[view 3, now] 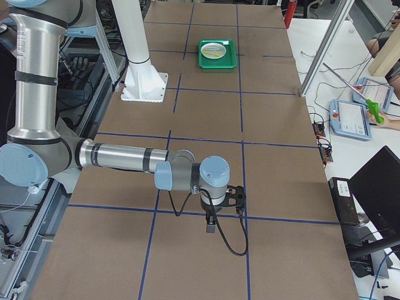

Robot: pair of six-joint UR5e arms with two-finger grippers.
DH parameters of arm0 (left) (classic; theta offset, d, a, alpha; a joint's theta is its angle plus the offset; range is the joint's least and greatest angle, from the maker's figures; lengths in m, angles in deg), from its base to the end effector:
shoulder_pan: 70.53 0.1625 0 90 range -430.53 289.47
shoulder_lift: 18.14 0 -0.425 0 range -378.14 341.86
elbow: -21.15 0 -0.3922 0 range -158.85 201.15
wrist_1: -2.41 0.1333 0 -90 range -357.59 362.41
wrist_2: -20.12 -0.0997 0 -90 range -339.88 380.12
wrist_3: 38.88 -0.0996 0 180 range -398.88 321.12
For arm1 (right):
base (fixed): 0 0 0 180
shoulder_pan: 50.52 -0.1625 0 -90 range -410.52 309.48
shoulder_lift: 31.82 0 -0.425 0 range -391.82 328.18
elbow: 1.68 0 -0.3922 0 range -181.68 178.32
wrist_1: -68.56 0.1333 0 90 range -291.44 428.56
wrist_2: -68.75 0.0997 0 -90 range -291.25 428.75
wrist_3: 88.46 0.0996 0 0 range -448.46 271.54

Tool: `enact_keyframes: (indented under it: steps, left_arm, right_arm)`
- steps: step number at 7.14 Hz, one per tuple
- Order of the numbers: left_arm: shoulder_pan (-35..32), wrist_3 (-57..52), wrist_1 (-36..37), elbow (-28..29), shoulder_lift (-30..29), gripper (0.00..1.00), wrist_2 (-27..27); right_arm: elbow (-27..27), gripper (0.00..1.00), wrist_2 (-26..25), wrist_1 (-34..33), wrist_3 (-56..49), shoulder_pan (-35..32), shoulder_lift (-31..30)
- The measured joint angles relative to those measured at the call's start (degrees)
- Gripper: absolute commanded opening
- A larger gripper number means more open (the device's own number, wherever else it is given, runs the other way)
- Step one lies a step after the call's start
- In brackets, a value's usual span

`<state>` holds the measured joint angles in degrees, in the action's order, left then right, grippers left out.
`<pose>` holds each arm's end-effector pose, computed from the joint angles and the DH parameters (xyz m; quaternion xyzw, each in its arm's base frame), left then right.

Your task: Place spoon

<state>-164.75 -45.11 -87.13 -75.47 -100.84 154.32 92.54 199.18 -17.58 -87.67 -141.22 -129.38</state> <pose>-0.0958 -0.4305 0.6621 0.0251 0.3755 0.0125 0.9264 0.0740 -0.4351 0.6816 0.0040 -0.3455 0.0106 0.9383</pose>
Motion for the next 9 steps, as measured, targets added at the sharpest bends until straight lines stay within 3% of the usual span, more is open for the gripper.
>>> enact_keyframes:
  steps: [5, 7, 9]
  left_arm:
    - [0.6, 0.2, -3.4, -0.6, -1.5, 1.00, 0.1]
    - [6.2, 5.9, -4.5, -6.1, -1.9, 1.00, -0.2]
    - [15.0, 18.3, -4.9, -12.7, -2.9, 1.00, -0.5]
  right_arm:
    - [0.0, 1.00, 0.0, -0.1, 0.0, 0.0, 0.0]
    - [0.0, 1.00, 0.0, -0.1, 0.0, 0.0, 0.0]
    - [0.0, 1.00, 0.0, -0.1, 0.0, 0.0, 0.0]
